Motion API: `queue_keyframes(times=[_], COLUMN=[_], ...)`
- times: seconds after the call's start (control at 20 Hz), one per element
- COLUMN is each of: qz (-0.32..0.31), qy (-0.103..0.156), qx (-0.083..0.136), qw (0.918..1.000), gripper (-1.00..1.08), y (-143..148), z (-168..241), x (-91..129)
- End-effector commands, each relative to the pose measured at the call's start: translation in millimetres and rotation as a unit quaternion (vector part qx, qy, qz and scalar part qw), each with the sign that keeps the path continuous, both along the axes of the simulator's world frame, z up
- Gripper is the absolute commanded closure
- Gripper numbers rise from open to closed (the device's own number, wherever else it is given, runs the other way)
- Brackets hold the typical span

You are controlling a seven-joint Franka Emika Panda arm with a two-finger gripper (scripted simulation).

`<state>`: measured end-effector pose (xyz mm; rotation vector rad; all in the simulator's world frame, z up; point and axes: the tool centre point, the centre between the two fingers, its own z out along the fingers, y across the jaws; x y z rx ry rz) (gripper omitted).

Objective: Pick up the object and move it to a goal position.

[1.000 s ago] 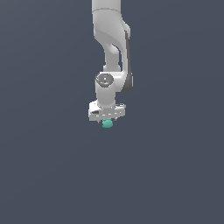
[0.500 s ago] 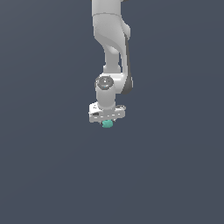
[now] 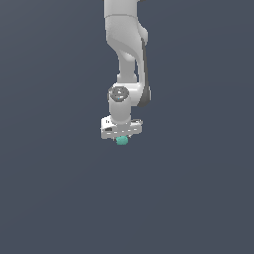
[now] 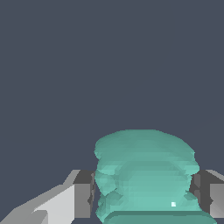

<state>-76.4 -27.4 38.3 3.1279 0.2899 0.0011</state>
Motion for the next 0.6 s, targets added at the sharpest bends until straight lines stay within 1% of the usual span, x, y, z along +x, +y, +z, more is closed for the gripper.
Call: queue_keyframes(times=[0.0,0.25,0.55], qz=[0.0,0.0,0.0], qy=[0.0,0.0,0.0], qx=[0.0,0.0,0.0], qw=[1.0,1.0,1.0], gripper=[1.08,1.08,1.08], y=[0.9,4.9,12.9], z=[3.5,18.5,49.3], x=[2.9,14.9,39.8])
